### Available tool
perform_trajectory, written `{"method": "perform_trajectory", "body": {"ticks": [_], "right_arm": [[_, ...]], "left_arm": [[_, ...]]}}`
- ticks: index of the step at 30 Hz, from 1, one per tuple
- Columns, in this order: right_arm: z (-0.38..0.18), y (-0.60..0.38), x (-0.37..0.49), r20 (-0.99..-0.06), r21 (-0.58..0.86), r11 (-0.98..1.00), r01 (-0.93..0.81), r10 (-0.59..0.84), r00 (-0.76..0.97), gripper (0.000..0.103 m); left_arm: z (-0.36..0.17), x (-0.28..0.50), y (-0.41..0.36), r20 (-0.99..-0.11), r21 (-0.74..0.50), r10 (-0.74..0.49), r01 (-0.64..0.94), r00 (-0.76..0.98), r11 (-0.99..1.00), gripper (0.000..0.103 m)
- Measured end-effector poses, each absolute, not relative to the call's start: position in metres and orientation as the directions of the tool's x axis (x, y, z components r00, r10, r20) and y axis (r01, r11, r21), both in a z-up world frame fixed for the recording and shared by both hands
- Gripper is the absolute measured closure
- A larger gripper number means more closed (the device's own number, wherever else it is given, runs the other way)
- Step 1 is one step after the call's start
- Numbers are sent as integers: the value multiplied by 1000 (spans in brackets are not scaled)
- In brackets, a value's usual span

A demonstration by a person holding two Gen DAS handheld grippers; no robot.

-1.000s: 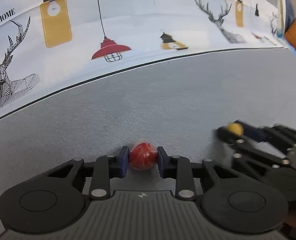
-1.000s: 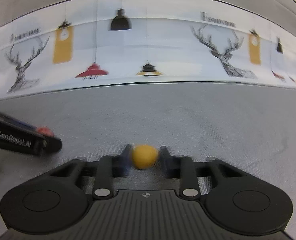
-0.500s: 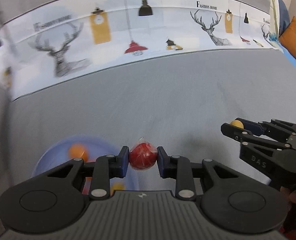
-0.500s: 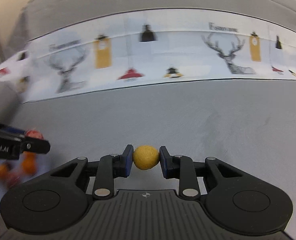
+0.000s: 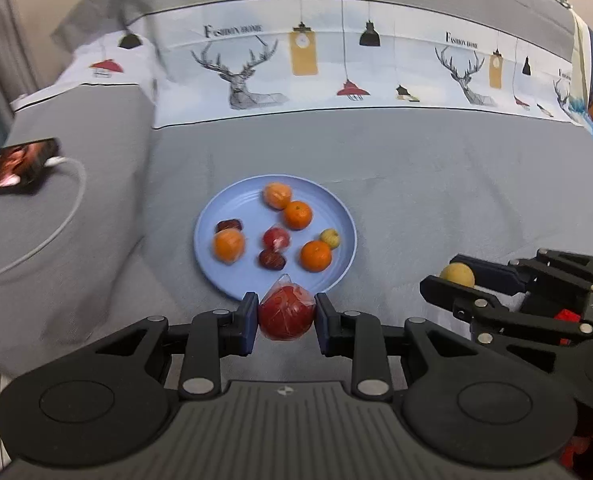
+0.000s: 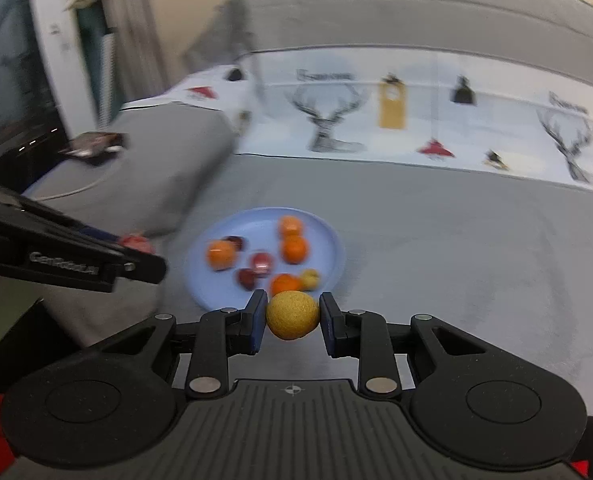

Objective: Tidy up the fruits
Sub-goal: 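Carry the wrapped red fruit and yellow fruit over the blue plate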

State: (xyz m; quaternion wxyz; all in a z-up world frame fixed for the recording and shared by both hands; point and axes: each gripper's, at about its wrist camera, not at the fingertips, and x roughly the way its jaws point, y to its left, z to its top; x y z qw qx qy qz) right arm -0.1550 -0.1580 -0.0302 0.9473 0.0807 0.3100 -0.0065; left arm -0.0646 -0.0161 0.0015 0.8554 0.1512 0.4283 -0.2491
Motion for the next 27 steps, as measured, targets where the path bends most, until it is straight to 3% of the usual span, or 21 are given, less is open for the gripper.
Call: {"method": "perform_trajectory", "body": {"ticks": [10, 27], "right_arm": [[-6, -114, -204, -559, 47, 999, -8, 33, 828, 73], [-2, -110, -216, -541, 34, 999, 2, 17, 841, 73]], "left_arm": [[21, -117, 20, -738, 43, -335, 536, 586, 843, 70], [21, -122, 30, -755, 54, -294, 502, 586, 863, 70]]}}
